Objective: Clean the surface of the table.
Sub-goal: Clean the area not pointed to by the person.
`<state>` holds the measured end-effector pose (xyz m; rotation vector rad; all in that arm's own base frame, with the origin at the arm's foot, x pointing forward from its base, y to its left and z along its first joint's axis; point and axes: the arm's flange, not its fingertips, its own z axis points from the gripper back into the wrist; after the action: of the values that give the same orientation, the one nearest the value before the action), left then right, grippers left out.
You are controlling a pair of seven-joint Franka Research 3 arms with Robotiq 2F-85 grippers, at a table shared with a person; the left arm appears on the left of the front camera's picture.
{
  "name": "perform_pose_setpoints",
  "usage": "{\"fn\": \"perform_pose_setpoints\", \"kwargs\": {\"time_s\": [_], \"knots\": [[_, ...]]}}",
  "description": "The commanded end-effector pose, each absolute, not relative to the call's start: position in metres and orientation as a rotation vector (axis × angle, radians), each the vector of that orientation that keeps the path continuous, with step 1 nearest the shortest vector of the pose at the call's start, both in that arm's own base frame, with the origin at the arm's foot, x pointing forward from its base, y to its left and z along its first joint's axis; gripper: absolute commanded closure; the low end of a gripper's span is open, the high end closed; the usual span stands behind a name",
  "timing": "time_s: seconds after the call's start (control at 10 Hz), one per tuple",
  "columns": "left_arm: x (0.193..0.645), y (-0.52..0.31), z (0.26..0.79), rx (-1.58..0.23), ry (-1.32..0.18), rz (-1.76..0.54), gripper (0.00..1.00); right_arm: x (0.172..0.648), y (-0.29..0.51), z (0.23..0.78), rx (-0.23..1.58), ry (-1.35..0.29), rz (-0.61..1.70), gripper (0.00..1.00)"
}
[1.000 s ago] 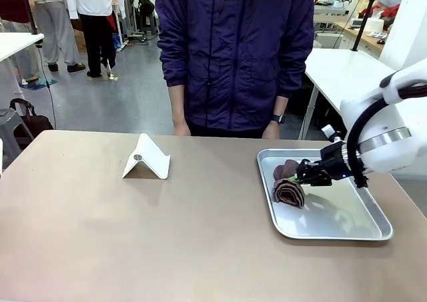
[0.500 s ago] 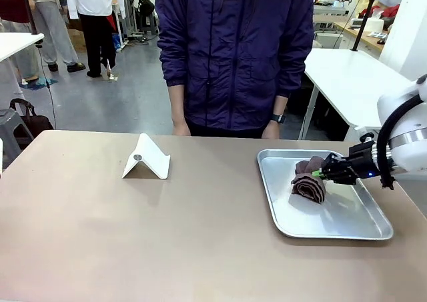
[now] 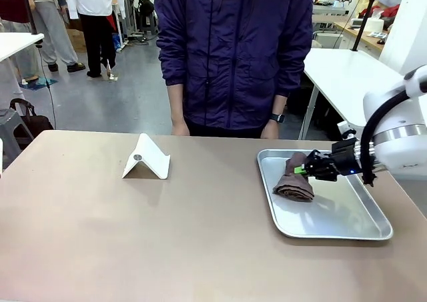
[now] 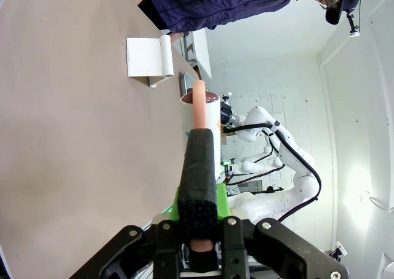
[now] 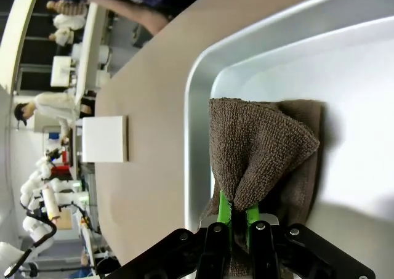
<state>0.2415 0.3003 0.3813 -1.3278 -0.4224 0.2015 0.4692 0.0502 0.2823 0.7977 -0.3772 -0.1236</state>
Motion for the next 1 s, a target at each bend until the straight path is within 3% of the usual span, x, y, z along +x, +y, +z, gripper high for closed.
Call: {"fn": "perform_pose_setpoints", "kwargs": {"time_s": [0.0,0.5,0.7,0.9], "knots": [[0.239,0.298,0.384,-1.330,-0.417,0.194,0.78,0.468,0.068,0.276,0.796,-0.406,-0.049,0.90],[0.239,0.298,0.384,-1.330,-0.417,0.194,0.78,0.448,0.079,0.281,0.740,-0.363,0.171,0.90],[0.239,0.298,0.384,-1.330,-0.417,0.194,0.78,0.454,0.068,0.281,0.780,-0.392,0.085,0.90],[0.239,0.298,0.384,-1.330,-0.417,0.194,0.78,0.456,0.046,0.290,0.939,-0.439,-0.029,0.90]]}}
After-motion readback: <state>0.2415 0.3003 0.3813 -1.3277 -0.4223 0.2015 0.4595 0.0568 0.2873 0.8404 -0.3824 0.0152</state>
